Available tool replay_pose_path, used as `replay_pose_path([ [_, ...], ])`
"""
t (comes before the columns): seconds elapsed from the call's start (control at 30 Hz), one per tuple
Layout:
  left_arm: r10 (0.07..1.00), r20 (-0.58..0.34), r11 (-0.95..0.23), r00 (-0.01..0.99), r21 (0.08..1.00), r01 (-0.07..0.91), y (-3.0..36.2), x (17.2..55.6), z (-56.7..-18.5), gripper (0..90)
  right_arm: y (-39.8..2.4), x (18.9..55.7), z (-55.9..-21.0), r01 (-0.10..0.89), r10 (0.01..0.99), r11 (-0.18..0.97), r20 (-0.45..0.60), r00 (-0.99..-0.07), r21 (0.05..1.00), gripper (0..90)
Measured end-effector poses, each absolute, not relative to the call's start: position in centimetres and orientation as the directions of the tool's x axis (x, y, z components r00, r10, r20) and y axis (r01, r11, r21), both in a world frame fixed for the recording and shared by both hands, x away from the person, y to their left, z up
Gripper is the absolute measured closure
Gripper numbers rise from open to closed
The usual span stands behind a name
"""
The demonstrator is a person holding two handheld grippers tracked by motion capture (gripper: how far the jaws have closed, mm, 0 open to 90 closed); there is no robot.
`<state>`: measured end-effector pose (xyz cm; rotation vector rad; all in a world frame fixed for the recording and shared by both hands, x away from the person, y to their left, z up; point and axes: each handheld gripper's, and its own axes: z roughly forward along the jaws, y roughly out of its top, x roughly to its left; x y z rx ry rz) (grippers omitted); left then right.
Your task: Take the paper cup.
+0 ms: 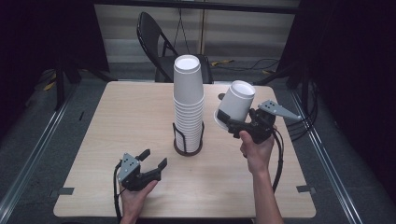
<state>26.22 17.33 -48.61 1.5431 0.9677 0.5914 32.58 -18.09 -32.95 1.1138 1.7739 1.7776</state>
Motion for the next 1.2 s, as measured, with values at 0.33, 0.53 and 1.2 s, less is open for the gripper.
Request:
replay_pose_path([
  [0.33, 0.816, -0.149, 0.002, 0.558, 0.967, 0.255, 16.7, 26.1, -48.7, 28.2, -17.1, 31.1, -36.1, 0.306, 0.732, -0.133, 0.302, -0.611, 0.943, 13.9],
  [0.53, 0.813, -0.143, 0.005, 0.564, 0.971, 0.238, 16.4, 26.2, -48.4, 29.3, -16.8, 30.7, -37.9, 0.342, 0.725, -0.143, 0.333, -0.603, 0.929, 13.9],
  [1.2, 0.767, -0.142, -0.008, 0.626, 0.973, 0.231, 14.8, 25.6, -48.5, 37.0, -15.3, 28.8, -43.3, 0.478, 0.659, -0.226, 0.494, -0.567, 0.849, 14.1],
])
